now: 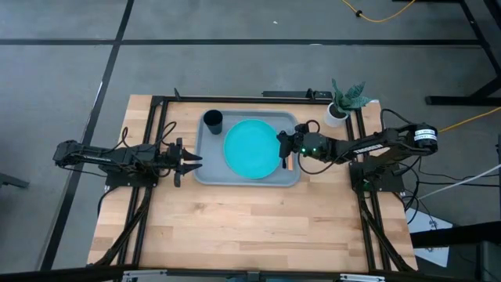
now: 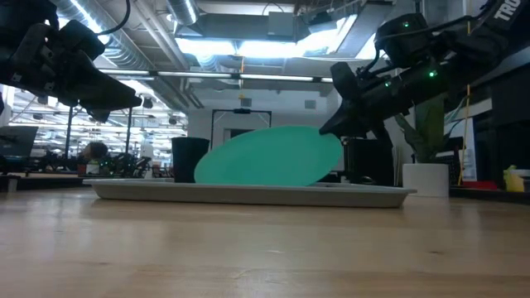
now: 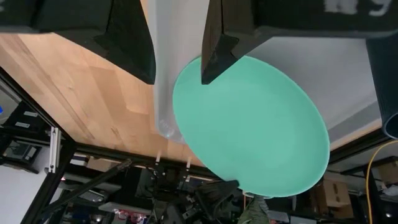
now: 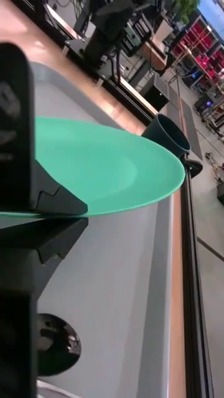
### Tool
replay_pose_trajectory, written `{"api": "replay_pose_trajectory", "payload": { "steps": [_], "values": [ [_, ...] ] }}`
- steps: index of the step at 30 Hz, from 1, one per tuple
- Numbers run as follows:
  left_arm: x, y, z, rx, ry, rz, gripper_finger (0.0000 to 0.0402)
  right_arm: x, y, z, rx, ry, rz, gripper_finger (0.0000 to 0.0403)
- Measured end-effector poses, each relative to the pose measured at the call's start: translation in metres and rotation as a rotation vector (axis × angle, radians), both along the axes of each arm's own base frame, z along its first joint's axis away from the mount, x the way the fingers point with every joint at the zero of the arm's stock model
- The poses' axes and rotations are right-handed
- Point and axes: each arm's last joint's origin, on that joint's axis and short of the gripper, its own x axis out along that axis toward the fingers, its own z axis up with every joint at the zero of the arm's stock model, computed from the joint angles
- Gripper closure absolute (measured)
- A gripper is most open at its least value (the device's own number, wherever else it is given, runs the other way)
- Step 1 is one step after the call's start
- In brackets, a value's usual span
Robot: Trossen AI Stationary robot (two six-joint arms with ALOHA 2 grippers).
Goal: Pick and place plate/cup/fork/spoon on tray
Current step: Put the blue plate on the serving tray to the left of the black spoon
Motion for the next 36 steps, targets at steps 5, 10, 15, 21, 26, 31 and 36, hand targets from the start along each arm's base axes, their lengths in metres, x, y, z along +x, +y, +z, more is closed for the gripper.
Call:
{"api": "replay_pose_trajectory", "payload": {
  "steps": [5,10,15,21,26,31,36],
  "values": [
    [0.0,0.0,0.0,0.0,0.0,0.0,0.028,0.0,0.0,0.0,-0.002,-0.002,0.004,0.0386],
    [0.0,0.0,0.0,0.0,0.0,0.0,0.028,-0.001,-0.004,0.0,0.001,0.0,-0.009,0.0386],
    [0.0,0.0,0.0,0.0,0.0,0.0,0.028,0.002,-0.006,-0.008,0.08,-0.025,-0.044,0.0386],
    [0.0,0.0,0.0,0.0,0.0,0.0,0.028,0.008,-0.012,-0.011,0.151,-0.061,-0.098,0.0386],
    [0.0,0.0,0.0,0.0,0.0,-0.001,0.028,0.011,-0.018,-0.017,0.241,-0.08,-0.111,0.0386],
    [0.0,0.0,0.0,0.0,0.0,0.0,0.028,0.012,-0.02,-0.024,0.306,-0.082,-0.127,0.0386],
    [0.0,0.0,0.0,0.0,0.0,0.0,0.028,0.012,-0.02,-0.024,0.313,-0.086,-0.131,0.0384]
  ]
}}
